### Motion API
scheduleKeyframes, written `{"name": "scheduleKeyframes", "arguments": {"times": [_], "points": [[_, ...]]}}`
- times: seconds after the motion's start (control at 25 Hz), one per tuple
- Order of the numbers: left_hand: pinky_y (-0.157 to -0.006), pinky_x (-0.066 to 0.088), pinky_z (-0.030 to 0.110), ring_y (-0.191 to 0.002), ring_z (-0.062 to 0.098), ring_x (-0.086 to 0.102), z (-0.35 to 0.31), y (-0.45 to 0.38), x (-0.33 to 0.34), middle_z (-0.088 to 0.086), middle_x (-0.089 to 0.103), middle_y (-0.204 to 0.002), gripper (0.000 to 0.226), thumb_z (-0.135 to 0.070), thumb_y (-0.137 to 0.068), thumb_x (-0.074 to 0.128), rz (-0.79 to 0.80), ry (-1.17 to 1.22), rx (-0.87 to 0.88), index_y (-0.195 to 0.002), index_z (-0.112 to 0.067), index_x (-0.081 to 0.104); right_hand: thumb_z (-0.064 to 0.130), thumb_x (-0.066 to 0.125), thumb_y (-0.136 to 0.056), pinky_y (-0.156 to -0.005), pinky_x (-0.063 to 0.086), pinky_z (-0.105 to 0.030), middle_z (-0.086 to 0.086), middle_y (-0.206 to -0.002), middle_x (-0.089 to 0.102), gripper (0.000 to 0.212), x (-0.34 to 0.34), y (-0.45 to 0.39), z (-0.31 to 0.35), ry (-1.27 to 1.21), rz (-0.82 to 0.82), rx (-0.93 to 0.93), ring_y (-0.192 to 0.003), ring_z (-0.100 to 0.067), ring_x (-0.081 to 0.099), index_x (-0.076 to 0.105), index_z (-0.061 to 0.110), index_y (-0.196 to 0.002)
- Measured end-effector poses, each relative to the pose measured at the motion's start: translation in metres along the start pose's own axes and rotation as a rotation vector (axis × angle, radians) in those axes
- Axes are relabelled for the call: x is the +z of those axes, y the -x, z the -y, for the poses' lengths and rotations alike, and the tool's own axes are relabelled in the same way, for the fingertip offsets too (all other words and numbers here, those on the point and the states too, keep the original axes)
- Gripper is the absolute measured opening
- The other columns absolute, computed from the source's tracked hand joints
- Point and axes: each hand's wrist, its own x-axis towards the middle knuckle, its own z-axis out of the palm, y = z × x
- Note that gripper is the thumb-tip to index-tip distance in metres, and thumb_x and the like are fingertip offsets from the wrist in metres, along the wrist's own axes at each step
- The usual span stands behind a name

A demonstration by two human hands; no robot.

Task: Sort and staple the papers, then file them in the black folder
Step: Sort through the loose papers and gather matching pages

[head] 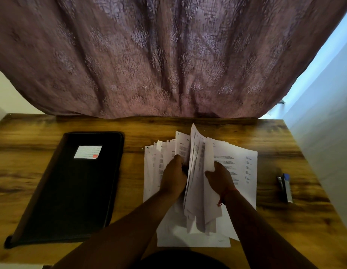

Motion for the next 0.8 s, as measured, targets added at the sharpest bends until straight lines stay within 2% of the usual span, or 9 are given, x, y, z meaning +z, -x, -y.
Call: {"name": "scheduleKeyframes", "arguments": {"times": [0.12, 0.24, 0.36, 0.4, 0.48, 0.6, 0.68, 0.8], "points": [[-0.098, 0.052, 0.034, -0.112, 0.022, 0.063, -0.023, 0.001, -0.01, 0.003, 0.062, -0.123, 0.03, -0.025, -0.095, 0.061, -0.028, 0.036, 0.12, -0.123, -0.019, 0.05, 0.014, 0.059, -0.094, -0.103, 0.043, -0.044, -0.014, -0.127, 0.058, 0.035, -0.003, -0.001, 0.001, 0.044, -0.009, -0.005, -0.12, -0.034, 0.054, 0.053, 0.007, -0.128], [-0.091, 0.051, 0.025, -0.11, 0.021, 0.061, -0.049, 0.003, -0.025, 0.008, 0.047, -0.138, 0.048, -0.015, -0.093, 0.063, -0.086, -0.095, 0.272, -0.137, -0.017, 0.045, 0.021, 0.058, -0.094, -0.101, 0.044, -0.044, -0.013, -0.122, 0.063, 0.031, -0.001, 0.0, 0.002, 0.042, 0.037, 0.014, -0.114, -0.032, 0.057, 0.059, 0.01, -0.122], [-0.076, 0.05, 0.012, -0.104, 0.014, 0.059, -0.049, -0.001, -0.04, 0.006, 0.032, -0.146, 0.057, 0.001, -0.087, 0.064, -0.187, -0.06, 0.289, -0.137, -0.019, 0.046, 0.024, 0.059, -0.093, -0.095, 0.047, -0.041, -0.008, -0.116, 0.065, 0.026, -0.001, 0.002, 0.001, 0.069, 0.063, 0.022, -0.109, -0.028, 0.059, 0.06, 0.013, -0.116], [-0.075, 0.047, 0.009, -0.108, 0.012, 0.055, -0.044, -0.003, -0.047, 0.004, 0.03, -0.147, 0.056, 0.005, -0.086, 0.062, -0.189, -0.019, 0.267, -0.135, -0.02, 0.049, 0.022, 0.061, -0.092, -0.093, 0.046, -0.039, -0.006, -0.114, 0.064, 0.027, -0.002, 0.004, 0.003, 0.071, 0.062, 0.018, -0.109, -0.028, 0.058, 0.059, 0.013, -0.117], [-0.084, 0.046, 0.01, -0.117, 0.014, 0.05, -0.031, -0.006, -0.058, 0.002, 0.033, -0.146, 0.049, 0.009, -0.087, 0.057, -0.159, 0.033, 0.172, -0.127, -0.02, 0.056, 0.016, 0.06, -0.092, -0.094, 0.045, -0.04, -0.006, -0.115, 0.061, 0.029, -0.002, 0.006, 0.008, 0.067, 0.061, 0.019, -0.111, -0.029, 0.056, 0.057, 0.01, -0.12], [-0.101, 0.049, 0.031, -0.12, 0.025, 0.055, -0.011, -0.009, -0.059, 0.007, 0.056, -0.133, 0.033, 0.003, -0.093, 0.053, -0.077, 0.154, -0.081, -0.119, -0.014, 0.064, 0.011, 0.054, -0.094, -0.096, 0.047, -0.044, -0.007, -0.11, 0.06, 0.023, 0.001, 0.01, 0.012, 0.075, 0.059, 0.024, -0.106, -0.029, 0.057, 0.056, 0.013, -0.117], [-0.103, 0.049, 0.039, -0.12, 0.029, 0.054, 0.002, -0.004, -0.057, 0.005, 0.058, -0.132, 0.028, -0.007, -0.1, 0.048, -0.022, 0.174, -0.212, -0.119, -0.015, 0.066, 0.012, 0.054, -0.094, -0.093, 0.049, -0.046, -0.003, -0.103, 0.059, 0.016, 0.003, 0.013, 0.012, 0.09, 0.072, 0.012, -0.098, -0.024, 0.057, 0.054, 0.019, -0.108], [-0.098, 0.052, 0.037, -0.121, 0.029, 0.055, 0.016, 0.007, -0.055, 0.004, 0.053, -0.141, 0.029, -0.014, -0.101, 0.048, 0.171, 0.102, -0.253, -0.126, -0.017, 0.061, 0.014, 0.054, -0.094, -0.093, 0.049, -0.047, 0.0, -0.099, 0.057, 0.018, 0.007, 0.018, 0.008, 0.12, 0.081, 0.003, -0.097, -0.024, 0.057, 0.056, 0.017, -0.111]]}}
